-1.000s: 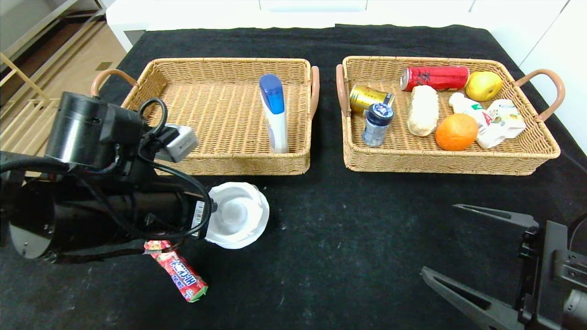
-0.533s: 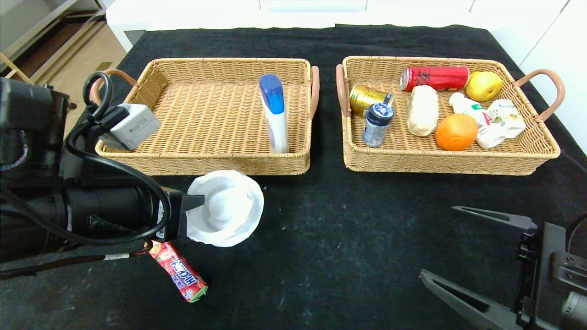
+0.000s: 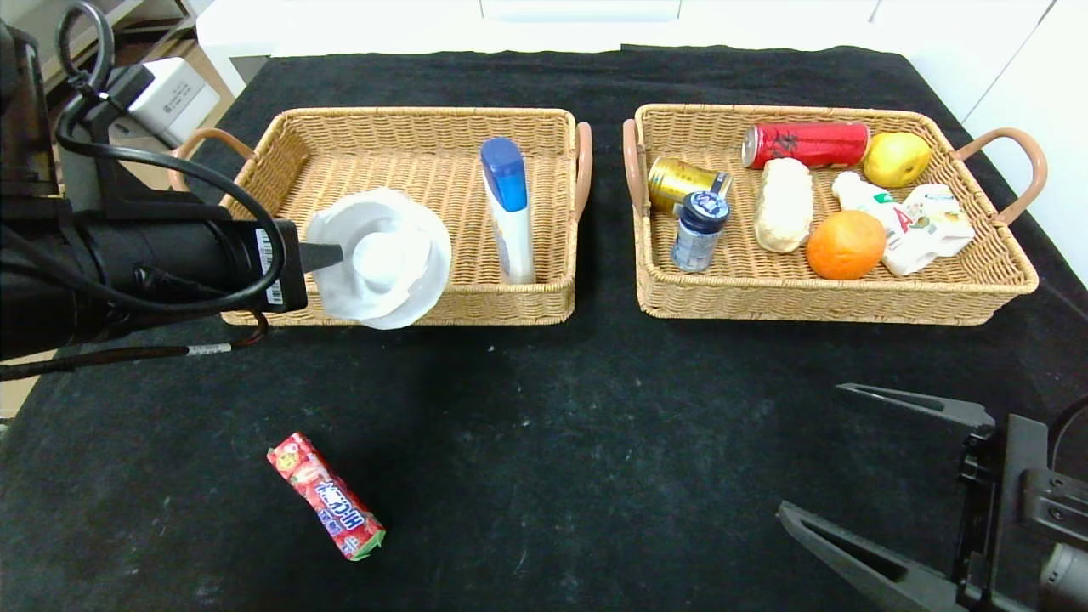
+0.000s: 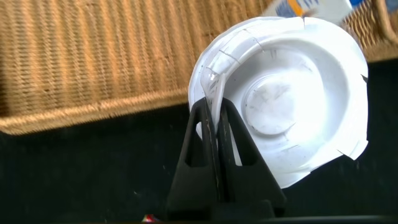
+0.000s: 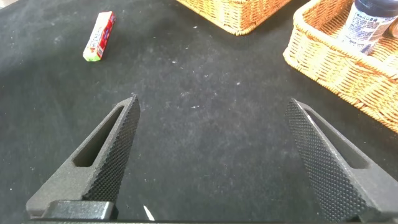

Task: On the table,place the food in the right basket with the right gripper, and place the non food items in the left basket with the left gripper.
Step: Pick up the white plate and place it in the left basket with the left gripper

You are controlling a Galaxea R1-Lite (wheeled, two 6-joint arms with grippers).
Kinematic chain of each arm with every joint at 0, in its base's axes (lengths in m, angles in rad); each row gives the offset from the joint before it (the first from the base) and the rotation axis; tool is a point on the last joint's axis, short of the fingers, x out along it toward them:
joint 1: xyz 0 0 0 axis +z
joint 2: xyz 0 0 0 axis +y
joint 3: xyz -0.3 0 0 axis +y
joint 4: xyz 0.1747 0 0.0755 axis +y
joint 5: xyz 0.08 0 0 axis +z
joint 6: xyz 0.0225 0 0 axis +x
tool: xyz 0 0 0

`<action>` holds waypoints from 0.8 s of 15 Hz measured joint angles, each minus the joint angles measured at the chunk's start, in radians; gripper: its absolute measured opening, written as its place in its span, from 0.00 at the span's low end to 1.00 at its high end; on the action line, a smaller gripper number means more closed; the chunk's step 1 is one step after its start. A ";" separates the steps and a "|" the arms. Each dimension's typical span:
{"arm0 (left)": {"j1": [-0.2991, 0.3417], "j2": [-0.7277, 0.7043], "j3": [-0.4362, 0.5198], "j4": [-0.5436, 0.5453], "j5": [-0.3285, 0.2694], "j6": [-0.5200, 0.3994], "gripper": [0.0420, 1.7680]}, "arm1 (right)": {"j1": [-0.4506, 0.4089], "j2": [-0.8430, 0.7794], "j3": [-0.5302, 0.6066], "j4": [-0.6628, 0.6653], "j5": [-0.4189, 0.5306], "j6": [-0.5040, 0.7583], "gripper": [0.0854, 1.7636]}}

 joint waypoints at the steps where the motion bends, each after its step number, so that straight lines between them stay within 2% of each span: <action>1: 0.016 0.014 -0.024 0.000 -0.001 0.000 0.05 | 0.001 0.000 0.000 0.000 0.000 0.000 0.97; 12: 0.113 0.232 -0.280 -0.004 0.017 -0.040 0.05 | 0.001 -0.008 -0.001 -0.005 -0.001 0.000 0.97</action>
